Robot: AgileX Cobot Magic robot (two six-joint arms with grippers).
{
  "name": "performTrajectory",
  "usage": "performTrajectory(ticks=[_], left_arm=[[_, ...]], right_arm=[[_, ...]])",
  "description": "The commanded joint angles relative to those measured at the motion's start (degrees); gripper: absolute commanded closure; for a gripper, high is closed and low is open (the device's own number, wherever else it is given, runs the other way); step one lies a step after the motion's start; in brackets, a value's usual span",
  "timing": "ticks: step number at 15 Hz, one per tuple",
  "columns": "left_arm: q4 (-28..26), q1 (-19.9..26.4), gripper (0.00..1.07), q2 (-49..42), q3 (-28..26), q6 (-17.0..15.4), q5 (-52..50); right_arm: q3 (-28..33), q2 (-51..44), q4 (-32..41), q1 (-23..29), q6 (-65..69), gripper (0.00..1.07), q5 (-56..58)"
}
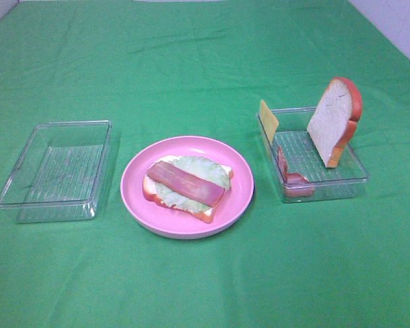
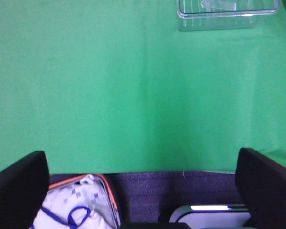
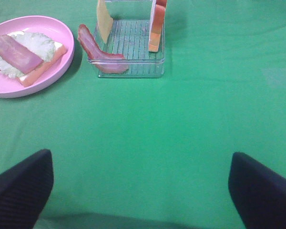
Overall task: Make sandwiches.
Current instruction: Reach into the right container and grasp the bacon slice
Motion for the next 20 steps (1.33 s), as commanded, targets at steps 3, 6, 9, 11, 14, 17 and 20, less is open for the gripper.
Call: performTrajectory(ticks=[3,6,9,11,14,17,20], left_arm=[[-2.98,0.11,0.06,-12.38,3.27,6.70,-6.30],[-3.78,0.11,0.06,-18.22,3.84,7.22,-5.50],[-4.53,0.11,0.06,-19.65,3.84,6.19,-5.50],[-5.04,0.11,0.06,-22.92,3.84,6.30,-5.50],[-4.87,0.11,0.06,-24.81,3.84,6.25,-5.56],[-4.87,0.11,0.06,-25.10,3.84,6.25,-5.56],[-4.87,1.03,0.06,-25.50,3.84,6.30,-5.56]], right_arm=[[0.23,-1.78,-0.17,-0.23,0.00,0.12,-0.57],[0.23,-1.78,-0.17,-0.23,0.00,0.12,-0.57],[0.23,-1.78,-0.17,-0.23,0.00,0.12,-0.57],[0.23,-1.78,-0.17,-0.23,0.00,0.12,-0.57],[0.23,-1.43,-0.23,-0.23,0.00,0.12,-0.63],[0.23,-1.43,-0.23,-0.23,0.00,0.12,-0.57],[0.23,-1.43,-0.23,-0.23,0.00,0.12,-0.57]])
